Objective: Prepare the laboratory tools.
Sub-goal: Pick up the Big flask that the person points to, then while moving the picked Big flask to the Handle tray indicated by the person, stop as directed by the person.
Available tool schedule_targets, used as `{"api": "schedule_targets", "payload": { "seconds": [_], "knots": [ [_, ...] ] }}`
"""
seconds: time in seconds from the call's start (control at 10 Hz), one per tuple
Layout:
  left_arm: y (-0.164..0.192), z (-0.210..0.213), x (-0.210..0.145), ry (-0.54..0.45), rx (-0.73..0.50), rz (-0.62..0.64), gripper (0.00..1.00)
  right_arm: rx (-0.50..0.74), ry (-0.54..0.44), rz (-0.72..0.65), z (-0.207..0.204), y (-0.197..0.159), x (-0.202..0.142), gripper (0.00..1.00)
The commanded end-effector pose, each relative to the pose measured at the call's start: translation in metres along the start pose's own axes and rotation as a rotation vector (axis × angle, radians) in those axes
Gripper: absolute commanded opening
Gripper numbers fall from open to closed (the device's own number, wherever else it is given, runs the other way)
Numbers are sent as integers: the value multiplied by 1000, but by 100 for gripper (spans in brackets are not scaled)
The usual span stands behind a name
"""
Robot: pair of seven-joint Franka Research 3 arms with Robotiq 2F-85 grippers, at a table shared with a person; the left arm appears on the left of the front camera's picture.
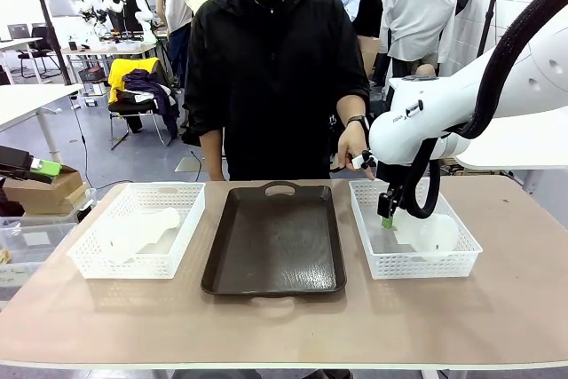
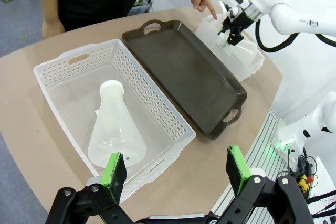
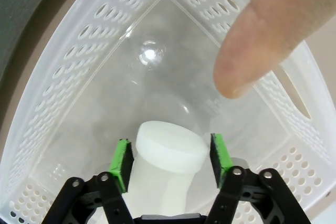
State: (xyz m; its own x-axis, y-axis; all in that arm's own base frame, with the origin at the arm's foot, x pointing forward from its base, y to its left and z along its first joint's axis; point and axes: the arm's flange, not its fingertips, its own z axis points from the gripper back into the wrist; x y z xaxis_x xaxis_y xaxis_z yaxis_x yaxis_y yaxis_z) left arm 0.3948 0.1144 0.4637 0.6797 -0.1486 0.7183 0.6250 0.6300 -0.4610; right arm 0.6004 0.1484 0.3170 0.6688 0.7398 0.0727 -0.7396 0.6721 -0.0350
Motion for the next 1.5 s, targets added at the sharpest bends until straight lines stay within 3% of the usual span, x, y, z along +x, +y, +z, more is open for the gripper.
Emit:
{"api": "schedule_targets", "payload": {
  "seconds": [0.0,0.1,0.2,0.8,0.9,1.0,1.4],
  "knots": [
    [0,1,0,-6,-8,-2,100,-21,0,12,-2,-5,4,30],
    [0,1,0,-6,-8,-2,100,-16,4,11,-4,-5,5,12],
    [0,1,0,-6,-8,-2,100,-14,7,10,-6,-4,5,0],
    [0,1,0,-6,-8,-2,100,-8,-6,-28,-1,-11,-3,0],
    [0,1,0,-6,-8,-2,100,-19,50,-14,1,-8,-7,0],
    [0,1,0,-6,-8,-2,100,-2,-2,-16,0,-7,-3,0],
    [0,1,0,-6,-8,-2,100,-2,-2,-16,0,-7,-3,0]
  ]
}}
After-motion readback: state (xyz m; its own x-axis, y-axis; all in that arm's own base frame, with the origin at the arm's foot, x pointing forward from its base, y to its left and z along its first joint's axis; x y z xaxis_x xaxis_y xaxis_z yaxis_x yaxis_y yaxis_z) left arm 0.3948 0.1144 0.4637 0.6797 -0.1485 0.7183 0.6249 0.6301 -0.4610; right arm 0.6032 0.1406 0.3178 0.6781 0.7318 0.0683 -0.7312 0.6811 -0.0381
